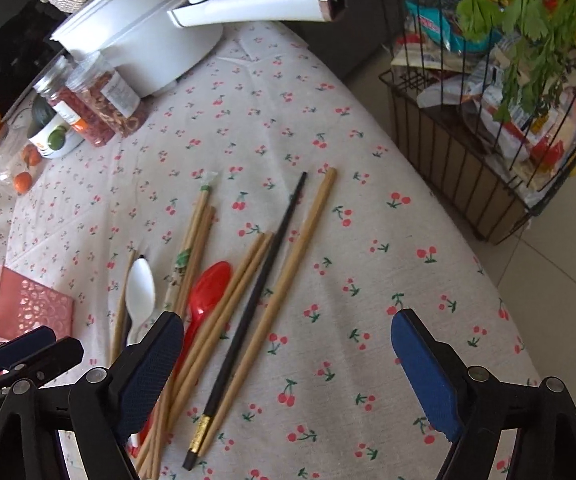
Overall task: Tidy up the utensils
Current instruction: 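Lower the left tool onto the white plastic spoon and close on it, then close the right tool on a plain wooden chopstick from the pile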
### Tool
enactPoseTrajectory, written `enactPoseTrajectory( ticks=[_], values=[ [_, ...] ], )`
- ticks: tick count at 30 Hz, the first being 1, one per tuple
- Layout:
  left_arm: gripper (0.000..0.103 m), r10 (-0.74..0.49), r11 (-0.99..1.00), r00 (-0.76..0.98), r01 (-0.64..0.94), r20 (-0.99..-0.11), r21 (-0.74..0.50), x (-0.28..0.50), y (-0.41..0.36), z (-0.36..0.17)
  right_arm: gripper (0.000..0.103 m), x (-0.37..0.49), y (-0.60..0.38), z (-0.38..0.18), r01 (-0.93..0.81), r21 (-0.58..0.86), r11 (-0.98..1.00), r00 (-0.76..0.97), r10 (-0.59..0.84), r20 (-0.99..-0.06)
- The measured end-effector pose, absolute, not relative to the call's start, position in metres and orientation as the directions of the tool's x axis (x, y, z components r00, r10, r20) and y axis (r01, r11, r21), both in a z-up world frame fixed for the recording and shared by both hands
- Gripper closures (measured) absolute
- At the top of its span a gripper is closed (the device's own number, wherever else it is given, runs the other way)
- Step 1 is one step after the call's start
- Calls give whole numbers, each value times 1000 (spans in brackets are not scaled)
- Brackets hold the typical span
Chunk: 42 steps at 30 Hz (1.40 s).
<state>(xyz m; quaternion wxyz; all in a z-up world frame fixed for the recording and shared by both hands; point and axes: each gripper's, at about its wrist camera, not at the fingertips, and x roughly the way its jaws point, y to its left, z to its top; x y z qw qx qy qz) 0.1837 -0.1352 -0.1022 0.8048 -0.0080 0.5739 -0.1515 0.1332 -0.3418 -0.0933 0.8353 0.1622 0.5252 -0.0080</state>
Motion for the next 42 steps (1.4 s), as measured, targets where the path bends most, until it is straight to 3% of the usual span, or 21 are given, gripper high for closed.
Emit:
enactPoseTrajectory(
  ticks=[15,19,27,32,36,40,42],
  values=[
    [58,-107,974,246,219,-963,-52,242,-174,-155,14,153,-361,-112,240,285,928,424,164,-891],
    [66,-73,977,255,214,-964,-17,244,-178,-157,14,155,-362,-115,249,283,926,417,161,-894],
    [67,-156,971,338,223,-928,-82,225,-161,-124,15,162,-369,-122,272,301,914,416,171,-893],
    [67,-242,957,421,251,-874,-144,193,-141,-88,32,172,-367,-132,268,325,907,400,202,-894],
    [67,-293,946,470,270,-833,-181,165,-119,-67,51,181,-357,-140,245,323,914,386,214,-898],
    [67,-319,939,490,277,-811,-202,138,-95,-54,62,188,-348,-145,242,274,931,370,172,-913],
    [67,-334,935,494,283,-802,-215,126,-82,-51,62,185,-344,-138,226,232,946,376,135,-917]
  ],
)
